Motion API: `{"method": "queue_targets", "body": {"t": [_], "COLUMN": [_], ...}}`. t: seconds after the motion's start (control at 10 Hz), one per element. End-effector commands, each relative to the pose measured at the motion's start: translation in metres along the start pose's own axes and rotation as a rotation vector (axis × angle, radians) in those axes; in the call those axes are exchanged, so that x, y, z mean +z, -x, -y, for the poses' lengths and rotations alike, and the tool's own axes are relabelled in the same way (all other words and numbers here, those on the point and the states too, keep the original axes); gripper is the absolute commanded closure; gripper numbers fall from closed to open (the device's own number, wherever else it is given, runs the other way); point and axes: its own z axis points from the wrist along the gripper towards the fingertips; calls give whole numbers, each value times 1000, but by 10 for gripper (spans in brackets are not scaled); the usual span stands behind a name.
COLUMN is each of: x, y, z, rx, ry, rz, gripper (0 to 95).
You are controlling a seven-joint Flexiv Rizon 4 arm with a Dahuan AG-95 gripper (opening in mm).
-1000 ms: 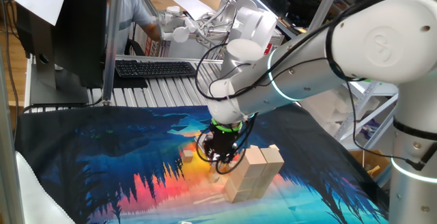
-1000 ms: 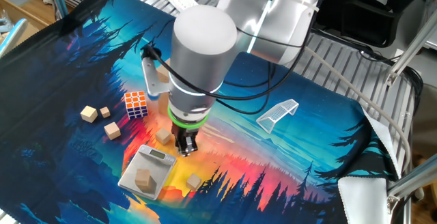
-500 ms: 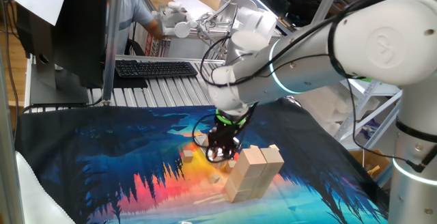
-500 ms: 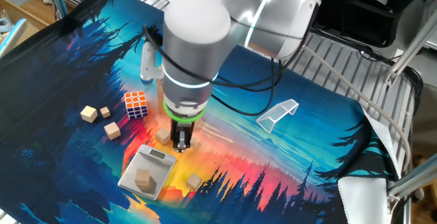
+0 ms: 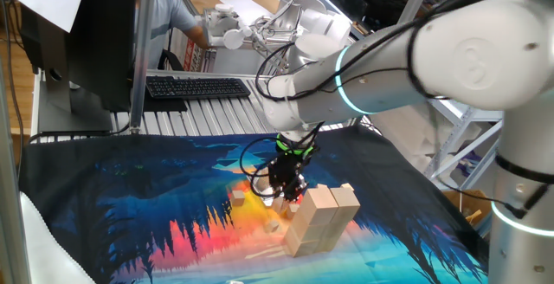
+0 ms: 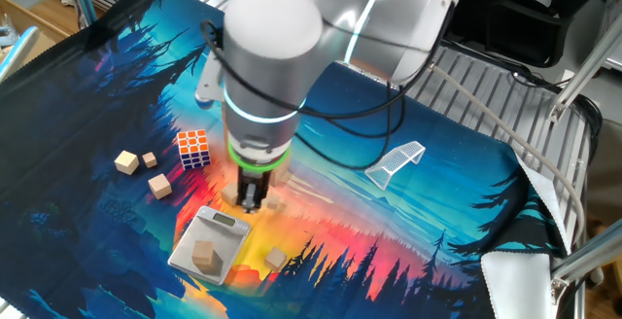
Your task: Stack the blocks into a pyramid shape
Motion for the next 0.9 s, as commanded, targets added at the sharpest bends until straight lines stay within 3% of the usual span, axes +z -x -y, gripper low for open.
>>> {"method": "queue_targets", "body": {"t": [0.1, 0.4, 0.9], "x": [5, 7, 9], "y": [9, 9, 9], "z": [0, 5, 11], "rx": [137, 228, 266], "ry": [-7, -4, 4], "rz": [9, 3, -7], "gripper": [950, 950, 950]}}
